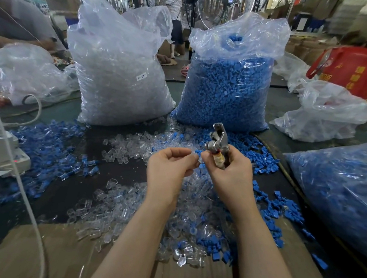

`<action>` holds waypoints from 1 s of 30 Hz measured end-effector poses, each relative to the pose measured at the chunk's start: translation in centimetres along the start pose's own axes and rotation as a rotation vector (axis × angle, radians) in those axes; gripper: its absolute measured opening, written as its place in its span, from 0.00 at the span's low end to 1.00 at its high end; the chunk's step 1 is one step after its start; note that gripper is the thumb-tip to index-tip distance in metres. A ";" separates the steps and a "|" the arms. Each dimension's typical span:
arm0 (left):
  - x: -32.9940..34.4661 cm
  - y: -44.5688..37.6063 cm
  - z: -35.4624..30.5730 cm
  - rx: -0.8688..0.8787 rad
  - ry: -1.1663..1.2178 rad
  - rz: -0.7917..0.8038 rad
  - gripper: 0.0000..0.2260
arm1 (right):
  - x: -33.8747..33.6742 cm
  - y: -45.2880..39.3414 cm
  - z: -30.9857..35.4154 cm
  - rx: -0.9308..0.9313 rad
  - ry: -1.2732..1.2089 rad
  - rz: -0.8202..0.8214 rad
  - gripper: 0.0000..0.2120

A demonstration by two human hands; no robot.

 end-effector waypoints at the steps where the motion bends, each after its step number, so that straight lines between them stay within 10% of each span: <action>1: 0.0 0.0 -0.1 0.012 -0.007 -0.007 0.06 | 0.0 0.0 0.0 -0.001 -0.001 0.003 0.13; 16: 0.5 0.2 -0.5 0.252 -0.472 -0.089 0.05 | -0.1 0.0 0.0 0.024 -0.022 0.025 0.10; 30: -0.4 -0.3 -0.4 0.217 -0.289 -0.037 0.07 | -0.4 -0.1 0.2 0.062 0.046 0.112 0.12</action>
Point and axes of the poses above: each hand's wrist, its own y-axis away from the middle knuckle, its own x-axis out of the palm, z = x × y, the point moved 3 cm from there along -y, towards the middle knuckle, and after that the axes turned 12 degrees about z, right-handed, at the moved point
